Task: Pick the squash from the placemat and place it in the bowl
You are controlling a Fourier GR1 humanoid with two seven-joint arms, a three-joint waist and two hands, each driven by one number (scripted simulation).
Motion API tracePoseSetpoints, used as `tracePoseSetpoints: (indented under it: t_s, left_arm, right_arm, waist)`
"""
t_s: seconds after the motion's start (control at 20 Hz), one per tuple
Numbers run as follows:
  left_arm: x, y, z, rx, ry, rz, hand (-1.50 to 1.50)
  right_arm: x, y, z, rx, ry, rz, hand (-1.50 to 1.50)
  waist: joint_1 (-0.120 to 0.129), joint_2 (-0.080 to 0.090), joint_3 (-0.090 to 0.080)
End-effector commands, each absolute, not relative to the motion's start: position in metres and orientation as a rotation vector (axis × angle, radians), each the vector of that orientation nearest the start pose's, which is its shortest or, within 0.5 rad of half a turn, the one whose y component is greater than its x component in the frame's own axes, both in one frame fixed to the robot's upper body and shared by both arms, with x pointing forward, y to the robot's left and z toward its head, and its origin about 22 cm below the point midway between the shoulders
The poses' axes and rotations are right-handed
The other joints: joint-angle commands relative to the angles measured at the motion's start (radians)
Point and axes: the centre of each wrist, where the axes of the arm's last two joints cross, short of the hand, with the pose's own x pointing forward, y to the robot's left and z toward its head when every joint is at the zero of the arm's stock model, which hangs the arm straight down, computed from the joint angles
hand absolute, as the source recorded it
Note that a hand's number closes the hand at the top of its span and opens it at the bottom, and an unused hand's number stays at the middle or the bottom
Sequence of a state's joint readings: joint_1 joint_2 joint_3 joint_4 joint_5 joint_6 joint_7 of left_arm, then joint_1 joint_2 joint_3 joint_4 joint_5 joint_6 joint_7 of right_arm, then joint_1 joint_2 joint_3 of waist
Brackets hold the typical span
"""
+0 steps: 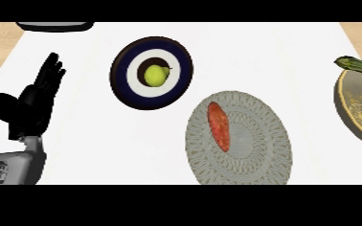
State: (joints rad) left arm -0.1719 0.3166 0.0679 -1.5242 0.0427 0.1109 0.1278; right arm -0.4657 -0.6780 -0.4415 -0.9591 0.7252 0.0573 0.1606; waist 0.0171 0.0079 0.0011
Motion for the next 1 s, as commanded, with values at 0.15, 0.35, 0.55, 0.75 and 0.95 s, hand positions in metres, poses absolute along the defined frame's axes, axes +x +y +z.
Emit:
tracePoseSetpoints:
  t_s: [0.15,0.35,0.55,0.75,0.95]
  left_arm:
    - [0.285,0.313,0.058,0.337,-1.584,-0.077,0.0]
    - [0.282,0.307,0.059,0.343,-1.583,-0.076,0.0]
    - [0.279,0.32,0.063,0.335,-1.571,-0.058,0.0]
    - [0.28,0.307,0.065,0.336,-1.569,-0.051,0.0]
    - [0.279,0.305,0.059,0.341,-1.571,-0.069,0.0]
  right_arm:
    - [0.293,-0.525,0.111,-1.01,-1.087,0.431,-1.5]
    - [0.307,-0.52,0.128,-0.904,-1.301,0.177,-1.5]
    - [0.289,-0.542,0.132,-0.791,-1.534,-0.182,-1.5]
    - [0.252,-0.579,0.142,-0.715,-1.578,-0.351,-1.5]
    - [0.201,-0.61,0.13,-0.706,-1.543,-0.351,-1.5]
  waist:
    - [-0.009,-0.002,0.0]
    - [-0.01,-0.005,0.001]
    - [-0.03,-0.012,0.003]
    - [-0.026,-0.008,0.002]
    - [-0.02,-0.006,0.001]
